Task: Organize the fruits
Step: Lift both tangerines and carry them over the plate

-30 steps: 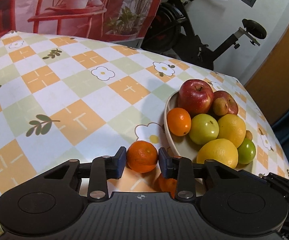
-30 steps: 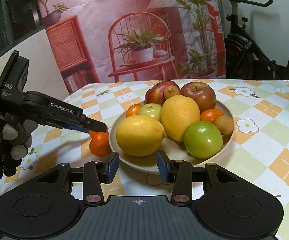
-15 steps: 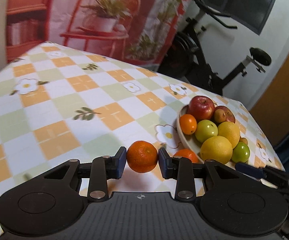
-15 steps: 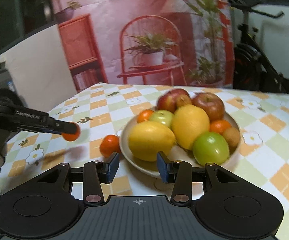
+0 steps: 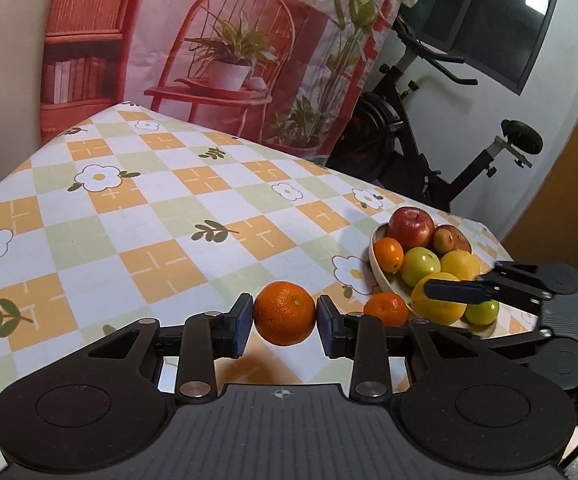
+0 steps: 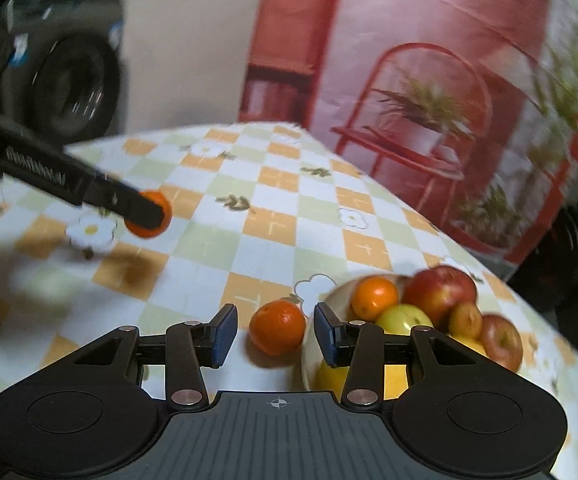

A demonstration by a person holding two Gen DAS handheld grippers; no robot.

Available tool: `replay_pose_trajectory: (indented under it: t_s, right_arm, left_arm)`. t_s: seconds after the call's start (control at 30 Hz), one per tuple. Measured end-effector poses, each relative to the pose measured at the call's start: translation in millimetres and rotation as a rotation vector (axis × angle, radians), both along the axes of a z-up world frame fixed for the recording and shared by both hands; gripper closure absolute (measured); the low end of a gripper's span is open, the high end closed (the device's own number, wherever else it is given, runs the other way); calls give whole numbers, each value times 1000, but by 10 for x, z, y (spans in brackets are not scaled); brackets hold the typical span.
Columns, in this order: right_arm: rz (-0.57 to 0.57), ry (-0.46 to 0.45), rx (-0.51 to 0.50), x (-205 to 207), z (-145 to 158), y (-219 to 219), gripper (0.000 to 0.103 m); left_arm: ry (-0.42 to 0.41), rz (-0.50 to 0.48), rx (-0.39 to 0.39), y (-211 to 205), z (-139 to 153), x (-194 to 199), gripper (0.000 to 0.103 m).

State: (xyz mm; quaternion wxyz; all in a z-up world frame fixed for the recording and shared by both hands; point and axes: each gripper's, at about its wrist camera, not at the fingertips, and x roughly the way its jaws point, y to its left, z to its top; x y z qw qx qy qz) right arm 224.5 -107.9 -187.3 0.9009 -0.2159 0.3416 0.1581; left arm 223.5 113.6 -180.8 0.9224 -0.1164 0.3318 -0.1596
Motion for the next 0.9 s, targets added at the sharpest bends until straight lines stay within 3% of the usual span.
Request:
replay_pose_trajectory:
  t_s: [0.27, 0.47, 0.6, 0.73, 0.9]
  right_arm:
    - [71, 62, -191, 229, -242, 218, 64]
    - [115, 58, -296, 281, -340, 316, 61]
    - [142, 57, -317, 279, -356, 343, 68]
    - [149, 57, -338, 281, -371, 376, 68]
    - [119, 57, -253, 234, -319, 324, 69]
  left_arm:
    - [2, -4, -18, 15, -40, -12, 67]
    - [5, -14, -21, -7, -54, -18, 67]
    - [7, -21, -17, -25, -50, -17, 67]
    - [7, -25, -15, -38, -46, -22, 67]
    - [5, -31, -8, -57, -26, -31, 67]
